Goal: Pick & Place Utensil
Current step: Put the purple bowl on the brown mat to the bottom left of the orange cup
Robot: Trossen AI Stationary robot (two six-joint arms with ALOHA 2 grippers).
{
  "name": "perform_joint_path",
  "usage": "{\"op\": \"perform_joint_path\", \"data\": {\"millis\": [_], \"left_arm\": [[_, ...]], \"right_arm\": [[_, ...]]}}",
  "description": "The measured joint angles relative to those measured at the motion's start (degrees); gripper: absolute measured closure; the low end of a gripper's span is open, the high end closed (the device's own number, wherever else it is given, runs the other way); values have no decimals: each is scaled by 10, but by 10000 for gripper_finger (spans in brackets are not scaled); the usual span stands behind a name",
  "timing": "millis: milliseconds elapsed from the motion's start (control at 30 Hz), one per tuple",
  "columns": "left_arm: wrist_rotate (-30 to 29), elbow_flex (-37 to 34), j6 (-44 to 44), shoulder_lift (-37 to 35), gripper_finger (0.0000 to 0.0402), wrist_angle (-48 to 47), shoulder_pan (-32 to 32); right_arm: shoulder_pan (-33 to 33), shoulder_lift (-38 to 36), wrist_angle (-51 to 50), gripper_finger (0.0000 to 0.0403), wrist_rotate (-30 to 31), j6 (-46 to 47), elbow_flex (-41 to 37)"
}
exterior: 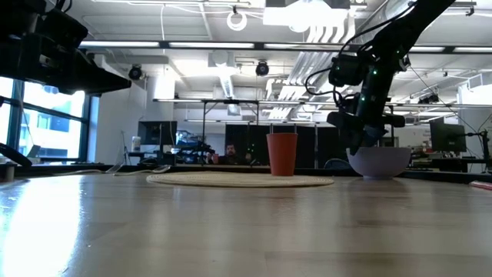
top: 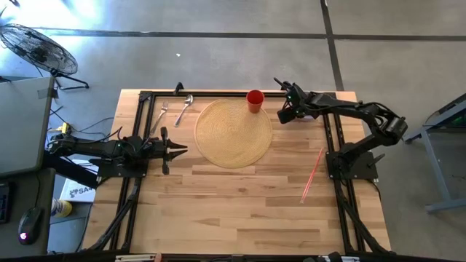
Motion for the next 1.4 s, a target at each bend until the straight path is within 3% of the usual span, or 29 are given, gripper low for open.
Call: {"op": "perform_joint_path", "data": {"millis": [233, 667, 1133, 1400], "left_arm": [[-1, 0, 0, 0, 346, 0, 0], [-1, 0, 0, 0, 346, 0, 0], [-1, 0, 0, 0, 346, 0, 0], [0, 0, 0, 0, 346, 0, 0]], "right_arm": [[0, 0, 2, 326, 0, 0, 0], [0, 0, 10, 393, 3, -5, 0], [9, -11, 7, 397, -4, 13, 2], [81, -38, -37, 398, 19, 74, 2]]}}
